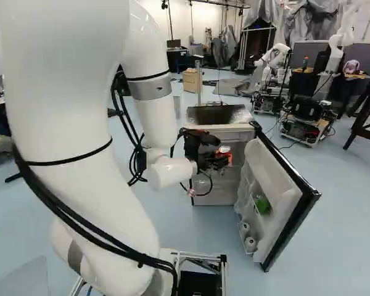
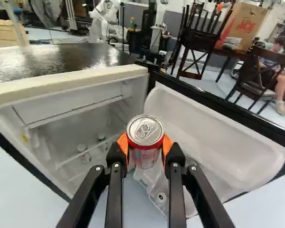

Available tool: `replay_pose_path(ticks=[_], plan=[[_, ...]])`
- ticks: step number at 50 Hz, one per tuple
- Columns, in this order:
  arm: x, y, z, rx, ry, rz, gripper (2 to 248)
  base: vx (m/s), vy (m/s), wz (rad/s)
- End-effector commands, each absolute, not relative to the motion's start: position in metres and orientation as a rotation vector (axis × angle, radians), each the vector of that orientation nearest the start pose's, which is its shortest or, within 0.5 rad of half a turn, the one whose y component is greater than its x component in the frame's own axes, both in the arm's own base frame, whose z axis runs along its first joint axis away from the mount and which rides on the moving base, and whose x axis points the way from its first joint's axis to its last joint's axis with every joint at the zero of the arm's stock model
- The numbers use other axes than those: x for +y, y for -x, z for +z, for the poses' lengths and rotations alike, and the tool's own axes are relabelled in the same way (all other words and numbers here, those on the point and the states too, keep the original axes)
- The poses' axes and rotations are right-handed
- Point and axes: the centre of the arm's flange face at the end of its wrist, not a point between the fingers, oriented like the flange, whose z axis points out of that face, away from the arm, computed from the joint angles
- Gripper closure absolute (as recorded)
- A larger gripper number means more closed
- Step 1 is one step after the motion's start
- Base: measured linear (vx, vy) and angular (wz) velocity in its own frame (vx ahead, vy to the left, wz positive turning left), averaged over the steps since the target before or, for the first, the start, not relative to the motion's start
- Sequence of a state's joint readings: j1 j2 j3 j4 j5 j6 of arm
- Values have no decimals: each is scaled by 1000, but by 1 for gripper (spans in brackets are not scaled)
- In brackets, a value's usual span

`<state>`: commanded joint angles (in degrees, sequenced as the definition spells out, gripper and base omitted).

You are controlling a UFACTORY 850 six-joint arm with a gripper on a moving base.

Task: Grab a drink from the fridge

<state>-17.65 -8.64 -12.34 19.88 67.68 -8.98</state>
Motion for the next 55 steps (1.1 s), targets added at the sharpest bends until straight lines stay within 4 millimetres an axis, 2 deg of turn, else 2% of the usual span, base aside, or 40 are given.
replay_pose_path(ticks=[18,30,55], plan=[[-112,-292,314,606,2886,-1911,160,0,0,0],[-107,-290,318,563,2905,-1827,160,0,0,0],[-104,-301,327,512,2954,-1637,160,0,0,0]])
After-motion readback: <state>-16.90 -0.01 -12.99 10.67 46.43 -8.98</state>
